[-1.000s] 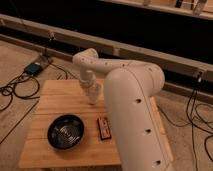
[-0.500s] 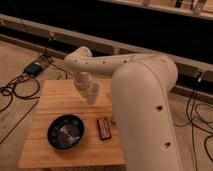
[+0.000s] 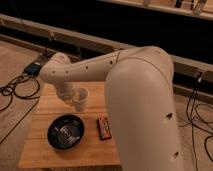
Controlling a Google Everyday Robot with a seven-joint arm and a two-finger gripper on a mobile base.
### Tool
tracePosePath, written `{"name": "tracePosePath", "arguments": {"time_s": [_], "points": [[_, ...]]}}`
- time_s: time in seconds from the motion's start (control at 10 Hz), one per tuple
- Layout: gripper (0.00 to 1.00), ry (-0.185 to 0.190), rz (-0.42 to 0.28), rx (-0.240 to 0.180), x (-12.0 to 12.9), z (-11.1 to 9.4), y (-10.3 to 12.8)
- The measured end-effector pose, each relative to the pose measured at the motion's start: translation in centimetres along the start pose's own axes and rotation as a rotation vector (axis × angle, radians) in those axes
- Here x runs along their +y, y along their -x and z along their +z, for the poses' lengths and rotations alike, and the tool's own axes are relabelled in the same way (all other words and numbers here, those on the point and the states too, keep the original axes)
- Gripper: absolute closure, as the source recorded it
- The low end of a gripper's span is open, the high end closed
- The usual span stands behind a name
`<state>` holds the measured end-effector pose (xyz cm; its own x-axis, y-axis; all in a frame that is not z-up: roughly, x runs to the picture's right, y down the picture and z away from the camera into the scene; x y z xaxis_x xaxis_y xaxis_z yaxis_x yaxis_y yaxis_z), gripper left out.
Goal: Place the ceramic cup in the ceramic bowl
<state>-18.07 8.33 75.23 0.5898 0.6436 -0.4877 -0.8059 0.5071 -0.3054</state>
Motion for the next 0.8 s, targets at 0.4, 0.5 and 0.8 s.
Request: {"name": "tracePosePath", "arguments": {"time_s": [0.4,0.5,0.8], "points": [[1.00,-0.044,-0.048,0.040,5.9,0.5,-2.3],[1.00,-0.051,-0.050,0.048,7.3,0.9,-3.0],[1.00,-0.039,-0.016,0.033,10.7,2.9,-4.1]]}}
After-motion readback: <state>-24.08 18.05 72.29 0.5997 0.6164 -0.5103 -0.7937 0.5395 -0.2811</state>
